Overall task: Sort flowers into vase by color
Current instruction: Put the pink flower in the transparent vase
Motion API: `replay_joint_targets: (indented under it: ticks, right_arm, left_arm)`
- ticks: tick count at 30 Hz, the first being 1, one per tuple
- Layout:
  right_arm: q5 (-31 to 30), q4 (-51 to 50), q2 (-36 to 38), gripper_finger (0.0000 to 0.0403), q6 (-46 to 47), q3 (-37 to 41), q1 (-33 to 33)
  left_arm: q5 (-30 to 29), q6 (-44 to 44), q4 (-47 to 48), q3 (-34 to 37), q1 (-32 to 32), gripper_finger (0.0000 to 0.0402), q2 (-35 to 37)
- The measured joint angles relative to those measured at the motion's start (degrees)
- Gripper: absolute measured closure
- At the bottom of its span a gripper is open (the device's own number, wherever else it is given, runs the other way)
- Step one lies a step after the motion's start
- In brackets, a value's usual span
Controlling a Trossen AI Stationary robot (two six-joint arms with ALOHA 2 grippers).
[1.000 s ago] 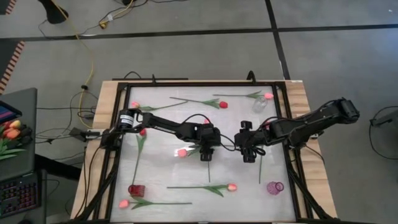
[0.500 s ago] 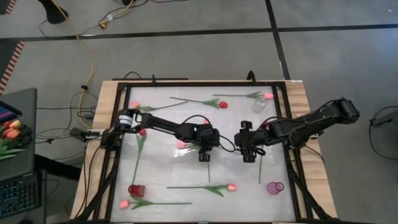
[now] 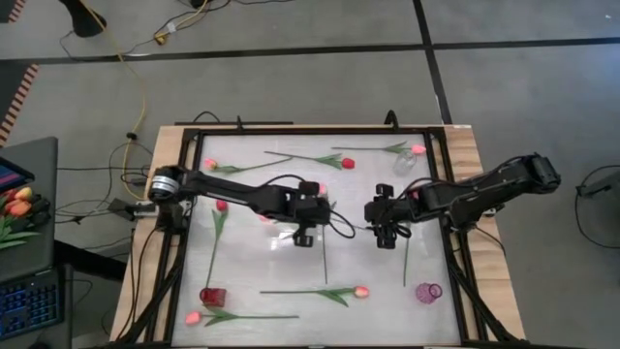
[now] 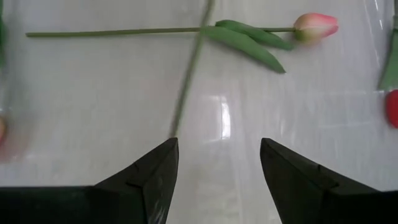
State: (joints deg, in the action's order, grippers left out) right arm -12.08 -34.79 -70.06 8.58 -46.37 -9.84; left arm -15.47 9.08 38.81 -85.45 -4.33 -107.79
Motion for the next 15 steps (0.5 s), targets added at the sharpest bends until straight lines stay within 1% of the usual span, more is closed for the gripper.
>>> replay_joint_targets:
  ticks: [8, 15]
  right_arm:
    - [0.04, 0.08, 0.0, 0.0149, 0.0, 0.0, 0.63]
    - [0.13, 2.39, 0.0, 0.0149, 0.13, 0.0, 0.43]
  left_arm:
    - [-5.61, -3.01, 15.54, -0.02, -3.3, 0.0401, 8.07]
    - [-5.96, -9.31, 26.65, -0.06, -8.07, 0.0401, 13.76]
